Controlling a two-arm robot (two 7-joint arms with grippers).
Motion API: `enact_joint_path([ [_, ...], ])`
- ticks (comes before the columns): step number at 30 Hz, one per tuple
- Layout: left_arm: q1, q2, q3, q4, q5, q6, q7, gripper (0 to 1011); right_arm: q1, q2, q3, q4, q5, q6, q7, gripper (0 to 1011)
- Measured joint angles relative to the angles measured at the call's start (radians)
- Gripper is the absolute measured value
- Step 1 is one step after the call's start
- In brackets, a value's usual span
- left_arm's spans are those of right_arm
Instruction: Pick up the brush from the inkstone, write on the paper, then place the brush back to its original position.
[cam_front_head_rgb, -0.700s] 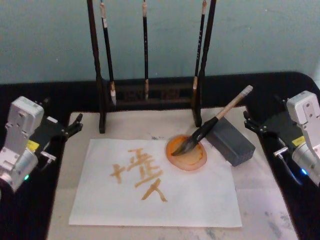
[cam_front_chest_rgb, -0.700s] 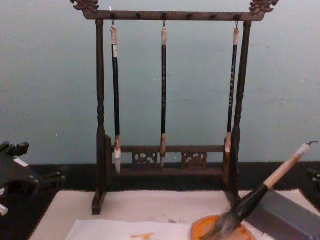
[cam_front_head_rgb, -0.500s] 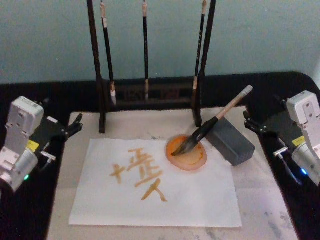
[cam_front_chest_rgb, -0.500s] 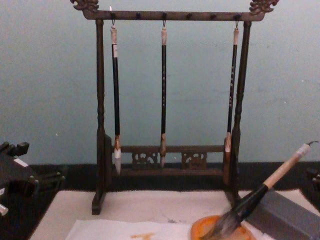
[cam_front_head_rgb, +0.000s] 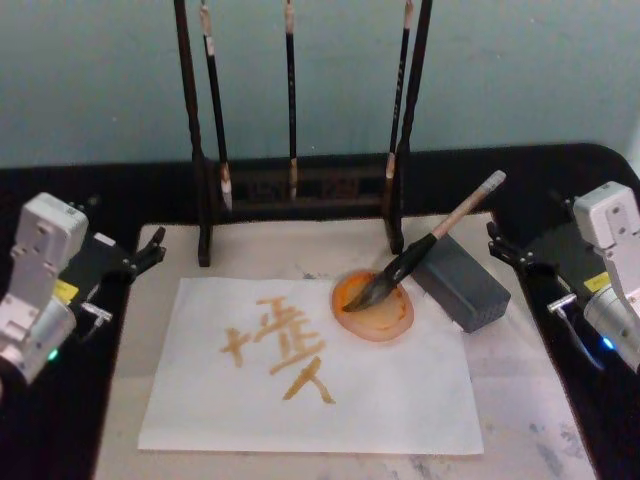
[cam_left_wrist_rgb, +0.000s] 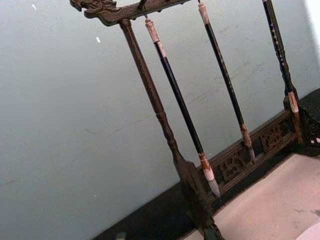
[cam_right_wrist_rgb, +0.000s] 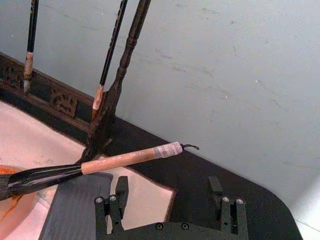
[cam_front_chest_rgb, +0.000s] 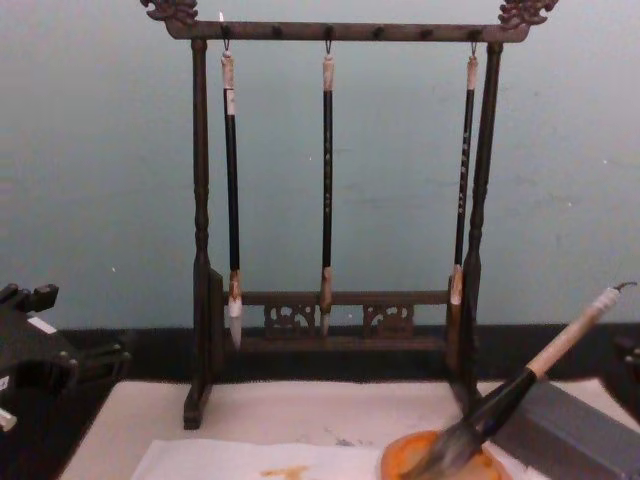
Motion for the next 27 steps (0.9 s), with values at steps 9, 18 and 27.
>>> enact_joint_path([
  [9, 0.000, 0.000, 0.000, 0.000, 0.000, 0.000, 0.000, 1010, 0.000, 0.000, 0.000, 0.000, 0.000, 0.000, 0.000, 1000],
  [18, 0.000, 0.000, 0.000, 0.000, 0.000, 0.000, 0.000, 1010, 0.000, 0.000, 0.000, 0.000, 0.000, 0.000, 0.000, 1000],
  [27, 0.000, 0.000, 0.000, 0.000, 0.000, 0.000, 0.000, 1010, 0.000, 0.000, 0.000, 0.000, 0.000, 0.000, 0.000, 1000],
])
